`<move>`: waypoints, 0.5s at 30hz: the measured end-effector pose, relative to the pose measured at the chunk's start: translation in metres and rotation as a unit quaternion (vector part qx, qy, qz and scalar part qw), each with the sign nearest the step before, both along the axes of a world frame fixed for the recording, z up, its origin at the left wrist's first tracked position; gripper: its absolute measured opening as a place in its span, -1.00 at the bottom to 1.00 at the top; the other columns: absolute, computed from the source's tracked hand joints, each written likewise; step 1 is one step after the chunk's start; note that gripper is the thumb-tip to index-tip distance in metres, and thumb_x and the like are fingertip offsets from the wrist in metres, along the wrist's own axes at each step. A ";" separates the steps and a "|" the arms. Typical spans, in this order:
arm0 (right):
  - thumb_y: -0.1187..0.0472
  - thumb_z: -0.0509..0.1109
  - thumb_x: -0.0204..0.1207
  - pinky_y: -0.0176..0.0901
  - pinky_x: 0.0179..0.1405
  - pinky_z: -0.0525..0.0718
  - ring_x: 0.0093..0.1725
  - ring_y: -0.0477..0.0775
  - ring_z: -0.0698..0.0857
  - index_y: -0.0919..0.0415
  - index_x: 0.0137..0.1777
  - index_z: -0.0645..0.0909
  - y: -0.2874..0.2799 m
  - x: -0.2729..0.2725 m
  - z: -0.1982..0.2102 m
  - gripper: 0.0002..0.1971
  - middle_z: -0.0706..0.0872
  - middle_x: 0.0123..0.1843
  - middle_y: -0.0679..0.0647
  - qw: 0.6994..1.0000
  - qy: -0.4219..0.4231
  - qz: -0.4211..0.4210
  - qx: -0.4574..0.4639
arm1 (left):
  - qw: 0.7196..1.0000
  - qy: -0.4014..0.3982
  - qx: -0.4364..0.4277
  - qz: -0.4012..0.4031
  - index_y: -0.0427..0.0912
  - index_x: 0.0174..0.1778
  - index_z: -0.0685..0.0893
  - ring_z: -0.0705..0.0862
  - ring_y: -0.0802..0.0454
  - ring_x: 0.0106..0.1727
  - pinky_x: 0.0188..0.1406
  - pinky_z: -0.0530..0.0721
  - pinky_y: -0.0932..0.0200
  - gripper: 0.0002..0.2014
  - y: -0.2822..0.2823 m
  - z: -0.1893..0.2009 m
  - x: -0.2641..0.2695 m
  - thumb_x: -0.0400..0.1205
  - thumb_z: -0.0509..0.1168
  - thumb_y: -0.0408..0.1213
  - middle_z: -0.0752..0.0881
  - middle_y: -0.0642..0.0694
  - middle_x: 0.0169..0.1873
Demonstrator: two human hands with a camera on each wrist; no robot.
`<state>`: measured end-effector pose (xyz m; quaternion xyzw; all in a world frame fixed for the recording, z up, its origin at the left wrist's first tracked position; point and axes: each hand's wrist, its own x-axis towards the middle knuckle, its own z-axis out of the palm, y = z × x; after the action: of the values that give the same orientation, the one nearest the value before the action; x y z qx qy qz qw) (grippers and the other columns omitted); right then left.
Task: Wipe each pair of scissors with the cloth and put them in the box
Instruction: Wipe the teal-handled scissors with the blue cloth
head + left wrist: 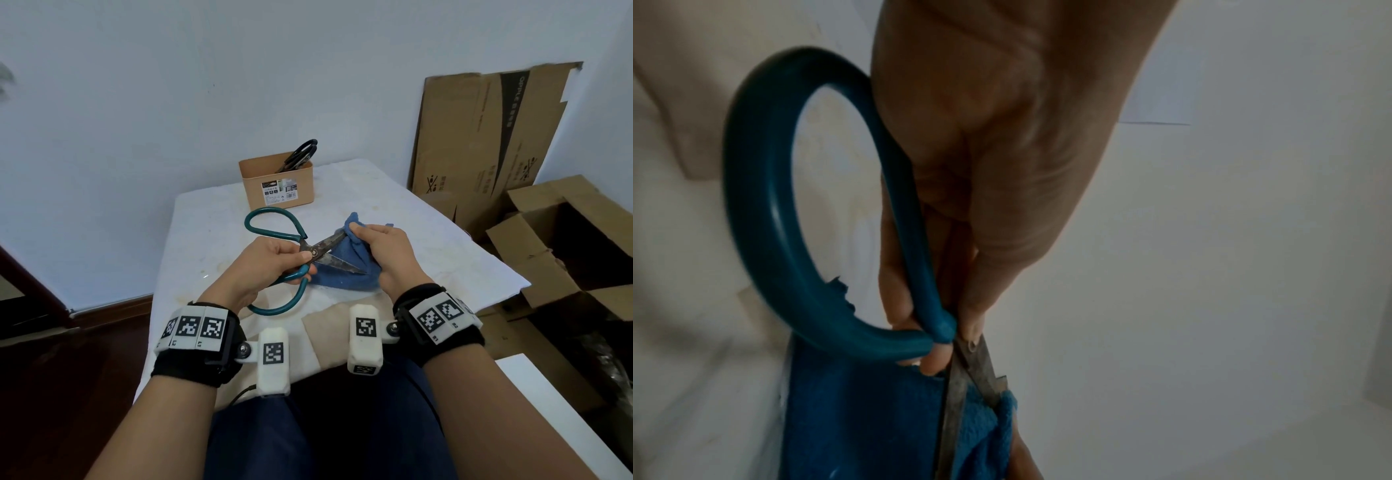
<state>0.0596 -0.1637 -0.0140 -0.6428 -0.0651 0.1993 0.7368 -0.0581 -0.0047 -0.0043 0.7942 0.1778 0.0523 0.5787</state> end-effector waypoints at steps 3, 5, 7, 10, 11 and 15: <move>0.27 0.47 0.55 0.13 0.17 0.75 0.06 0.37 0.78 0.59 0.05 0.70 -0.009 0.011 0.001 -0.70 0.77 0.06 0.47 0.998 0.037 -0.033 0.045 | 1.000 0.003 -0.004 0.009 -0.30 0.00 0.81 0.85 0.00 -0.14 -0.02 0.80 0.22 -0.86 0.006 -0.001 -0.006 0.69 0.37 -0.32 0.88 -0.17 -0.15; 0.25 0.48 0.56 -0.13 -0.16 0.79 -0.13 0.18 0.80 0.48 -0.04 0.74 -0.016 0.017 0.006 -0.78 0.81 -0.08 0.32 0.998 0.035 -0.047 0.038 | 1.000 -0.005 -0.007 0.024 -0.31 0.01 0.81 0.85 -0.01 -0.14 -0.10 0.79 0.27 -0.85 0.009 -0.002 -0.010 0.69 0.38 -0.31 0.88 -0.18 -0.15; 0.19 0.50 0.55 -0.19 -0.23 0.76 -0.17 0.08 0.79 0.33 -0.15 0.76 -0.017 0.020 0.006 -0.82 0.82 -0.20 0.18 0.998 0.033 -0.049 0.034 | 0.999 -0.017 -0.014 0.046 -0.31 0.01 0.80 0.85 -0.02 -0.12 -0.12 0.78 0.29 -0.84 0.012 -0.002 -0.012 0.70 0.37 -0.30 0.88 -0.17 -0.14; 0.05 0.50 0.54 0.09 0.16 0.75 0.03 0.20 0.79 0.26 -0.18 0.78 -0.010 0.019 0.001 -0.75 0.82 -0.09 0.20 0.998 0.032 -0.051 0.021 | 0.997 -0.024 -0.008 0.068 -0.30 -0.03 0.81 0.86 -0.04 -0.12 -0.11 0.79 0.27 -0.84 0.012 0.000 -0.010 0.71 0.36 -0.29 0.88 -0.18 -0.15; 0.03 0.47 0.56 0.12 0.21 0.73 0.02 0.19 0.77 0.29 -0.19 0.77 -0.008 0.018 0.000 -0.70 0.79 -0.11 0.21 0.998 0.020 -0.059 0.017 | 0.997 -0.022 0.005 0.068 -0.31 -0.03 0.81 0.86 -0.03 -0.13 -0.12 0.79 0.28 -0.83 0.012 0.001 -0.009 0.70 0.36 -0.29 0.88 -0.18 -0.15; 0.06 0.36 0.65 0.04 0.10 0.71 -0.10 0.02 0.65 0.28 -0.20 0.73 -0.008 0.022 0.006 -0.68 0.70 -0.19 0.10 0.985 -0.088 -0.147 0.027 | 0.997 -0.006 0.055 0.057 -0.34 -0.02 0.80 0.85 0.08 -0.23 -0.28 0.74 0.37 -0.84 0.010 0.006 -0.008 0.70 0.37 -0.32 0.88 -0.13 -0.21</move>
<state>0.0817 -0.1715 -0.0081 -0.6399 -0.0396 0.0297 0.7669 -0.0657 0.0053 0.0020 0.8129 0.2167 0.0995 0.5313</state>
